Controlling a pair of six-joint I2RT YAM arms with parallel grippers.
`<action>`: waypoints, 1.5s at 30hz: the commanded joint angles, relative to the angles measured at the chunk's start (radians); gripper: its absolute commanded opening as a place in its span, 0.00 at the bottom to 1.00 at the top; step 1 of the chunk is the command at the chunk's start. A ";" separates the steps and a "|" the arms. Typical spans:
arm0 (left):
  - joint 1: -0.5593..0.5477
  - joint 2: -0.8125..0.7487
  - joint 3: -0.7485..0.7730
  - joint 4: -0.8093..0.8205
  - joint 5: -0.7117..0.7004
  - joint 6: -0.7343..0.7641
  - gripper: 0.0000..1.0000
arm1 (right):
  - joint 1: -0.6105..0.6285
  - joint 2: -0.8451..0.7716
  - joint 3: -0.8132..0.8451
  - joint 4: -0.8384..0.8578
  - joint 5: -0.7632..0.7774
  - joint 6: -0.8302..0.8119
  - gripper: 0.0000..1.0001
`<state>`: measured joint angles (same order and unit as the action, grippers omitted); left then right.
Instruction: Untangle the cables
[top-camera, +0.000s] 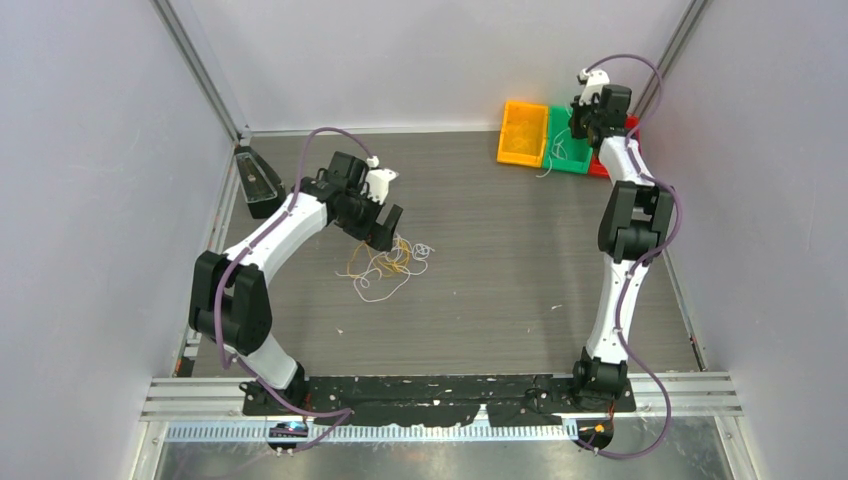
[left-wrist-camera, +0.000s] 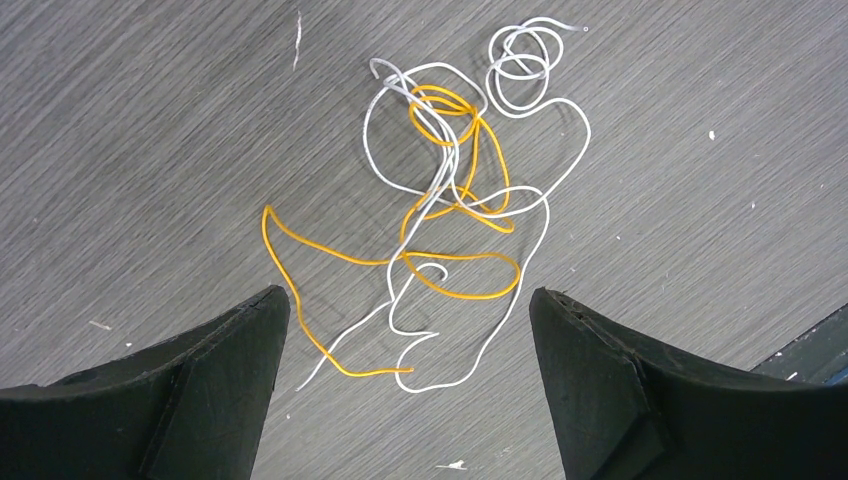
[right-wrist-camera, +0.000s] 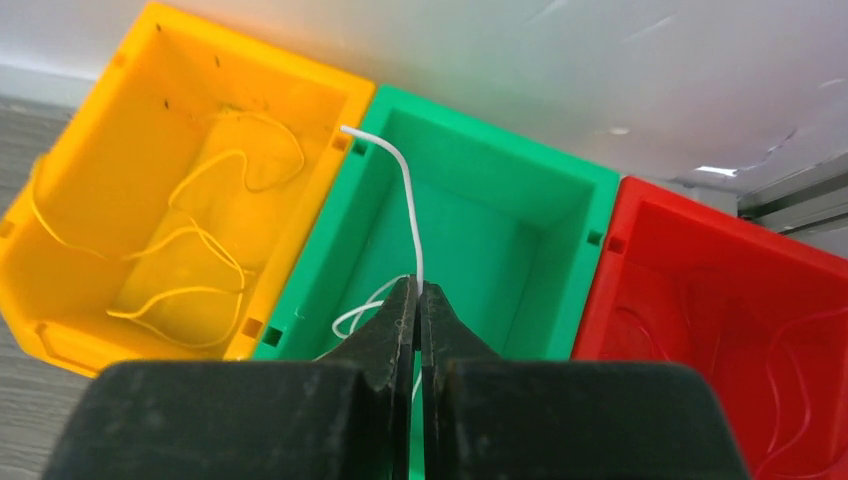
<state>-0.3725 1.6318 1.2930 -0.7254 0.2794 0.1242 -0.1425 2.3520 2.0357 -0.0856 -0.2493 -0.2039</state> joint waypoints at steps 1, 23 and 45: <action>0.004 -0.002 0.021 -0.012 0.008 0.014 0.92 | 0.015 0.013 0.018 -0.063 -0.014 -0.106 0.05; 0.012 -0.070 -0.040 0.025 0.028 0.015 0.92 | -0.051 -0.195 0.059 -0.388 -0.152 -0.079 0.63; 0.032 -0.043 0.009 -0.032 0.014 0.036 0.92 | -0.012 0.053 0.214 -0.431 -0.046 -0.036 0.63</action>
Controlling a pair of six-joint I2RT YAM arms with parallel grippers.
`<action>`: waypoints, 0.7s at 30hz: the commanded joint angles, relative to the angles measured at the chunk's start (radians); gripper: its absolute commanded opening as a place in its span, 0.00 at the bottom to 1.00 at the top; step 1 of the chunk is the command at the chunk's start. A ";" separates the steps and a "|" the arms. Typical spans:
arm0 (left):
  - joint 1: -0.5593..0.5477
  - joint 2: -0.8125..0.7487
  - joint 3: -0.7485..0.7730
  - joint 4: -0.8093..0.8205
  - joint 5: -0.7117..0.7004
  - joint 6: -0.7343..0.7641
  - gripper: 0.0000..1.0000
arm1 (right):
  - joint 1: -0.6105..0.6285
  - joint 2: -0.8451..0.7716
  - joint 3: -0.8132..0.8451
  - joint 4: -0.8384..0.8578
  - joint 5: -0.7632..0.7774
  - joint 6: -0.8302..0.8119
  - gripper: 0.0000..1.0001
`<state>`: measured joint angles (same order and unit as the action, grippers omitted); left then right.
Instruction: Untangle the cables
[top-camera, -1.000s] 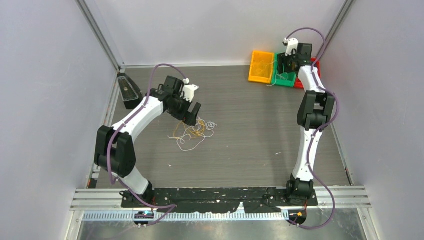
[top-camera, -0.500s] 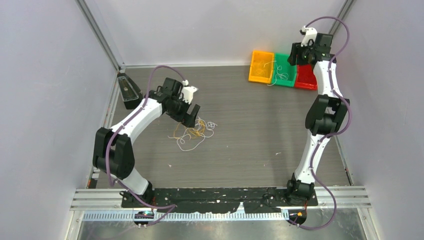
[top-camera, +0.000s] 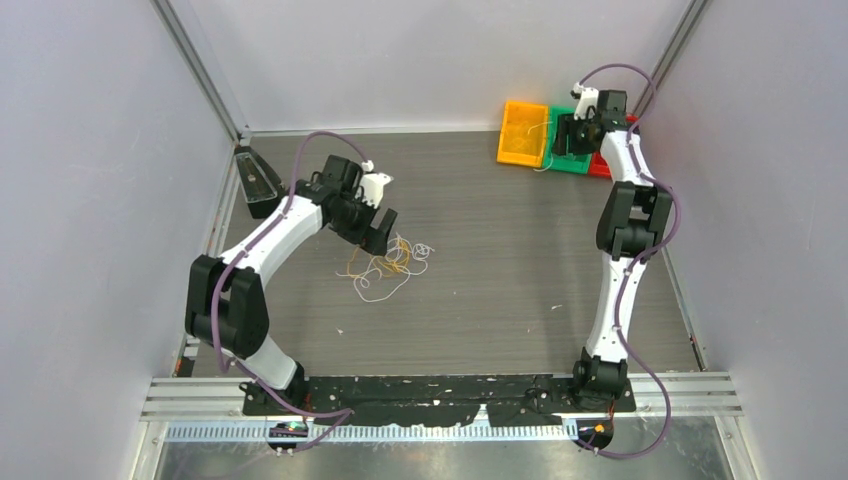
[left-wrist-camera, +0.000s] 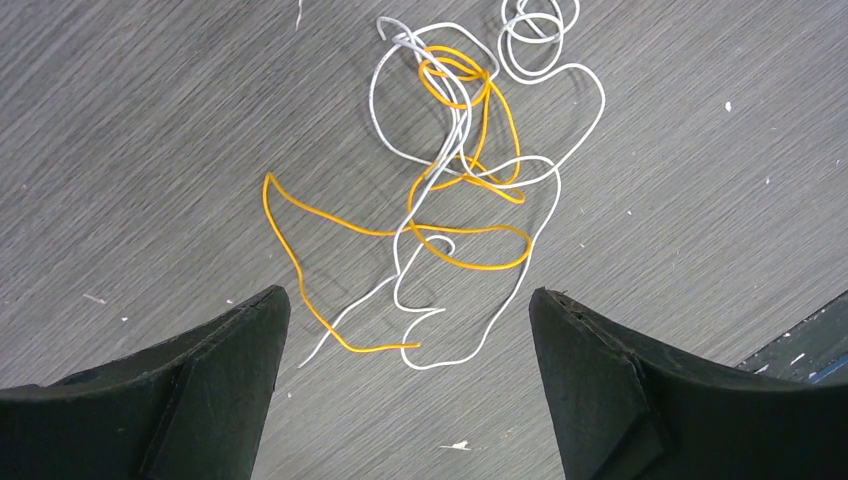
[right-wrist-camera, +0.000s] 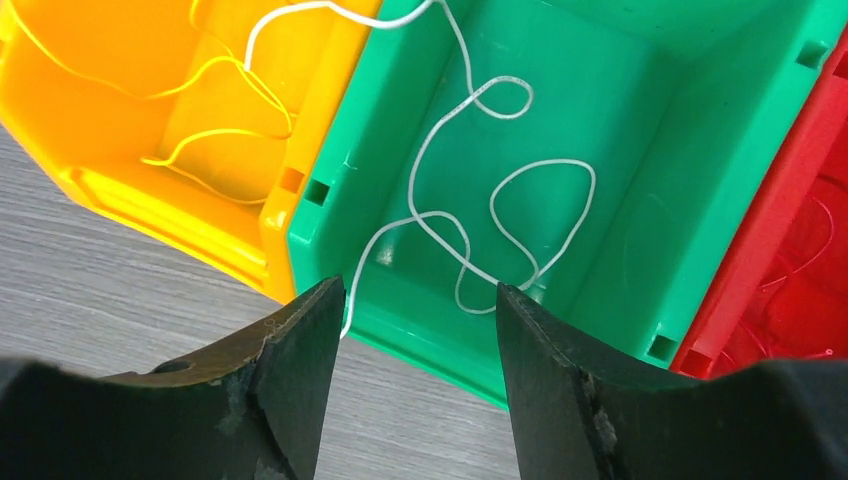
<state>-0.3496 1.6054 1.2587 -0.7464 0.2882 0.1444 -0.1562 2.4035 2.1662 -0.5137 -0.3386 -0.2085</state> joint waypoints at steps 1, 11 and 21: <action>0.009 -0.012 0.046 -0.012 0.006 0.014 0.92 | 0.003 0.007 0.098 -0.001 0.054 -0.034 0.64; 0.014 0.028 0.097 -0.023 -0.001 0.005 0.91 | 0.057 0.089 0.230 -0.080 0.167 -0.159 0.70; 0.027 0.028 0.094 -0.024 -0.004 -0.004 0.91 | 0.069 0.112 0.173 -0.094 0.239 -0.268 0.73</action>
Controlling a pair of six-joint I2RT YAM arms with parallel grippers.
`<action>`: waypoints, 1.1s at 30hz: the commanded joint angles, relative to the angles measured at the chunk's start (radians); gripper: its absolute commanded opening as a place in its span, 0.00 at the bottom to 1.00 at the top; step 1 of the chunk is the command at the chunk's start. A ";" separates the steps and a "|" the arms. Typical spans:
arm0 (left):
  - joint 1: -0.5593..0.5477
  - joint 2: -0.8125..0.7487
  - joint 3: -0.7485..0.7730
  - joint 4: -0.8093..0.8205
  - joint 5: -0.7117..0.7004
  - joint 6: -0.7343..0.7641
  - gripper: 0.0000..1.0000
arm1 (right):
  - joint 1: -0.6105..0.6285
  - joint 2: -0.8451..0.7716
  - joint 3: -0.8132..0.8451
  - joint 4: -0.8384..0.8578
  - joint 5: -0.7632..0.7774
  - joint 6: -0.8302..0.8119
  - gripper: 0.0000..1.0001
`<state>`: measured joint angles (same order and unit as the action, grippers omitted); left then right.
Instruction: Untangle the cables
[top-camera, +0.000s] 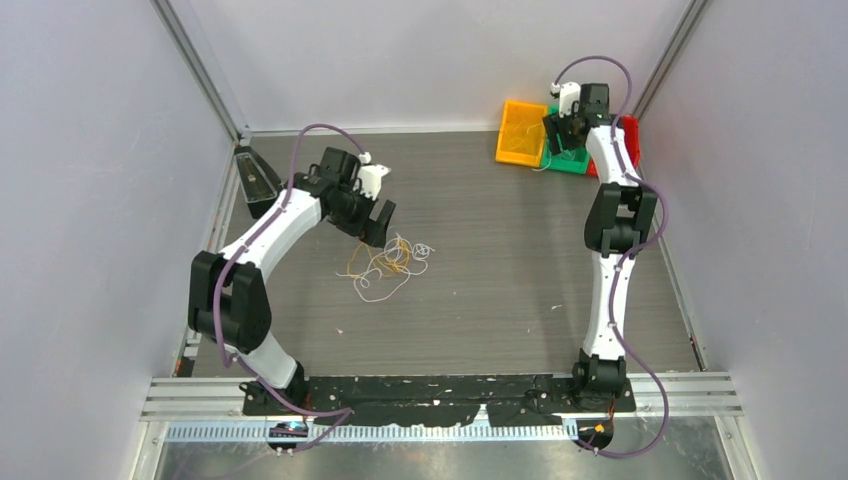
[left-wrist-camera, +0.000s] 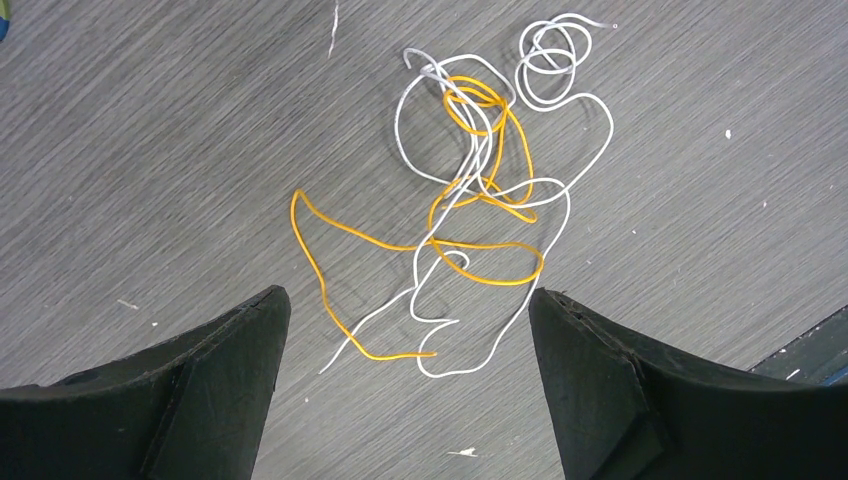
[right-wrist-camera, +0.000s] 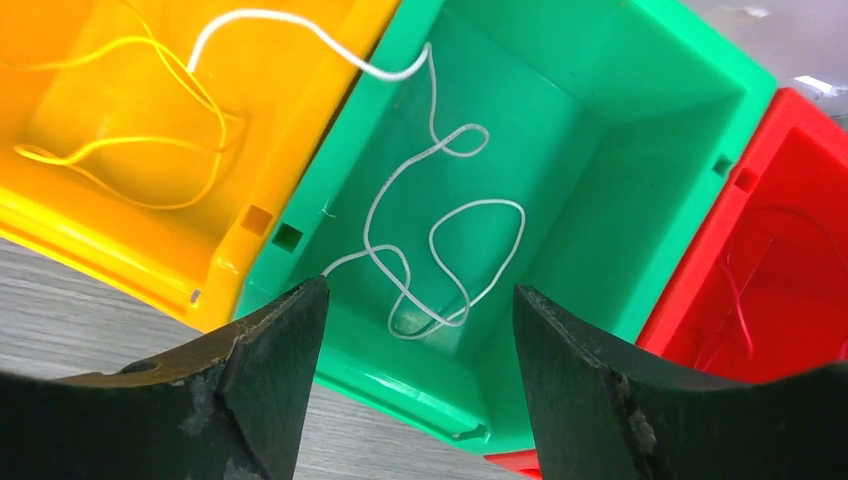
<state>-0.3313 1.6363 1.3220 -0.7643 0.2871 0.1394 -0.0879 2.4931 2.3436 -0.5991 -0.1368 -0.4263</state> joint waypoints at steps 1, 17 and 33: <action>0.009 -0.003 0.030 -0.009 -0.003 0.002 0.91 | 0.000 0.026 -0.004 -0.003 0.043 -0.051 0.70; 0.017 0.027 0.073 -0.041 0.002 0.015 0.91 | -0.028 0.008 0.034 0.071 0.170 -0.086 0.06; 0.023 0.020 0.062 -0.015 0.021 0.017 0.91 | -0.068 -0.363 0.027 0.422 0.078 0.052 0.05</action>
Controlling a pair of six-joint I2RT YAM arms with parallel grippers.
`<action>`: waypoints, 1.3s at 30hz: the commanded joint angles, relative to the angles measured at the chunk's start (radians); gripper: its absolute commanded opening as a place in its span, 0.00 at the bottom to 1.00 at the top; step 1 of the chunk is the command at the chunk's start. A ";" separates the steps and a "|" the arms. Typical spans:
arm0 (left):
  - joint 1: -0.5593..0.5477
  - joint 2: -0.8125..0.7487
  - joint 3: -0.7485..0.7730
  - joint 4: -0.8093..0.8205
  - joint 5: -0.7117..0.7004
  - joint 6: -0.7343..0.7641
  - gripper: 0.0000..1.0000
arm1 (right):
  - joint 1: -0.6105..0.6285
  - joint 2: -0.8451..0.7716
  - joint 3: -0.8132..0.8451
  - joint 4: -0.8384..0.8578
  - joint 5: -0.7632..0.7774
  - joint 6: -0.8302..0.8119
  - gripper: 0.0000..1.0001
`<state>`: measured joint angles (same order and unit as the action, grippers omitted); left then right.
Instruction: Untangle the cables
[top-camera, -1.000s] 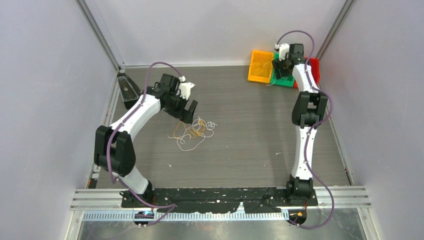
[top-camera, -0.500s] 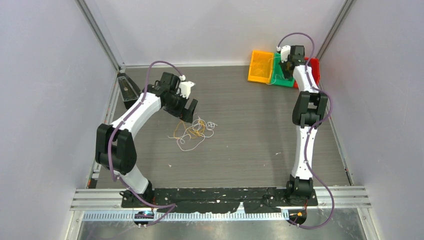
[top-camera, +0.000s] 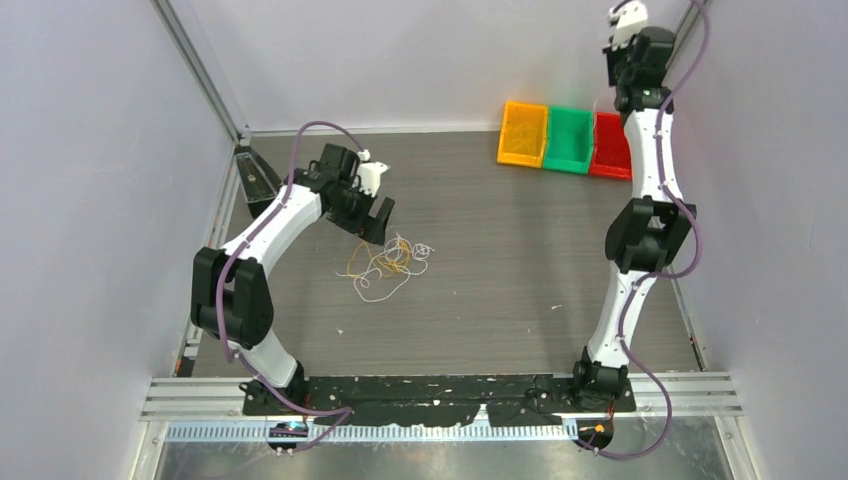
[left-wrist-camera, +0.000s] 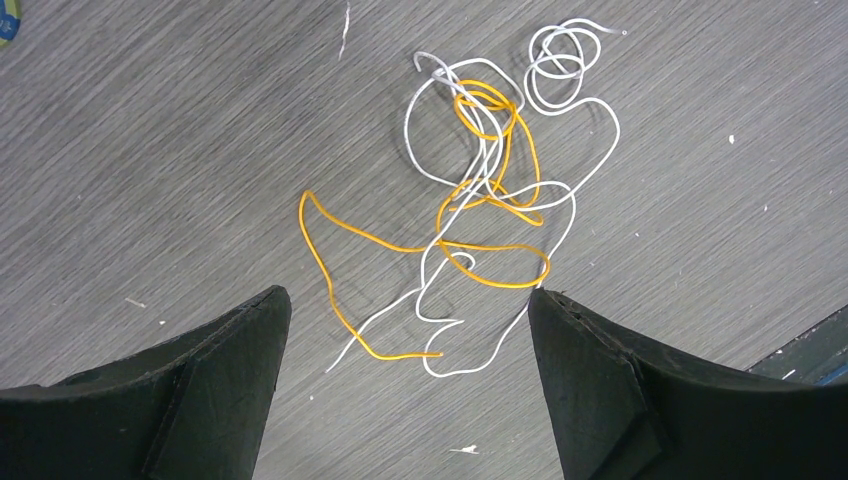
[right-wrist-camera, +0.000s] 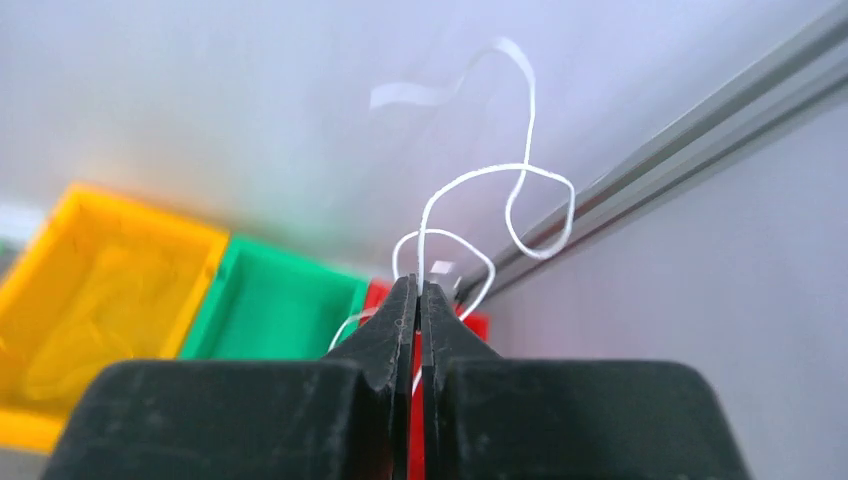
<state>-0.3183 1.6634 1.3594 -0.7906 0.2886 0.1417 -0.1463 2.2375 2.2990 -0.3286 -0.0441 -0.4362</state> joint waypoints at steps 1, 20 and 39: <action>0.011 -0.009 0.022 0.013 0.019 0.016 0.91 | -0.012 -0.118 0.075 0.172 -0.019 0.074 0.05; 0.026 -0.017 -0.011 0.025 0.026 -0.005 0.91 | -0.017 -0.108 -0.031 0.274 -0.130 0.043 0.05; 0.034 -0.023 -0.037 0.025 0.008 -0.026 0.91 | -0.027 -0.054 -0.272 0.262 -0.138 0.046 0.05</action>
<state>-0.2935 1.6634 1.3304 -0.7818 0.2916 0.1268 -0.1711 2.2021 2.0789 -0.1001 -0.1783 -0.3862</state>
